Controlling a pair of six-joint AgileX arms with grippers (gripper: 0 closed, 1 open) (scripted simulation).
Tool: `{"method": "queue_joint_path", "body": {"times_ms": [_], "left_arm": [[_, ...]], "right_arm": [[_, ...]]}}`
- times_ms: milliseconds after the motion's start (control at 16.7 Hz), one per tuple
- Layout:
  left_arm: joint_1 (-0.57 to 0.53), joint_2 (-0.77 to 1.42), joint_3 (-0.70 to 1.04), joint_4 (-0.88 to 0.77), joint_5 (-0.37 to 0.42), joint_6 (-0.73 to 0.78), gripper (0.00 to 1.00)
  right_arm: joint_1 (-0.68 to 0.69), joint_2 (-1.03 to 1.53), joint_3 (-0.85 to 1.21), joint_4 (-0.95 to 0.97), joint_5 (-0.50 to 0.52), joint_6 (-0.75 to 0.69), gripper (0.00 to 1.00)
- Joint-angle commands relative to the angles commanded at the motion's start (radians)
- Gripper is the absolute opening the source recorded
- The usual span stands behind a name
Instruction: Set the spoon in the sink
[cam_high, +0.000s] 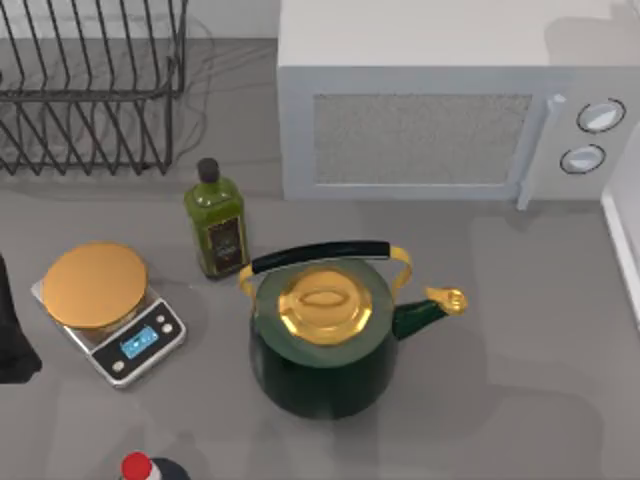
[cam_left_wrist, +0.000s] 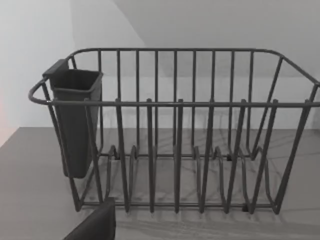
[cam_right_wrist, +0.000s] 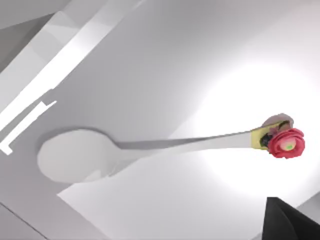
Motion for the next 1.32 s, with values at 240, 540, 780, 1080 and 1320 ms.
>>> {"method": "queue_joint_path", "body": {"times_ms": [240,540,780,1080,1320], "left_arm": [[0.000,0.000,0.000,0.000,0.000,0.000,1.00],[0.000,0.000,0.000,0.000,0.000,0.000,1.00],[0.000,0.000,0.000,0.000,0.000,0.000,1.00],[0.000,0.000,0.000,0.000,0.000,0.000,1.00],[0.000,0.000,0.000,0.000,0.000,0.000,1.00]], "right_arm": [[0.001,-0.054,-0.192,0.123,0.000,0.000,0.00],[-0.001,-0.116,-0.403,0.273,-0.001,0.001,0.00],[-0.001,-0.122,-0.416,0.285,-0.001,0.001,0.00],[-0.001,-0.122,-0.416,0.285,-0.001,0.001,0.30],[-0.001,-0.122,-0.416,0.285,-0.001,0.001,0.60]]}}
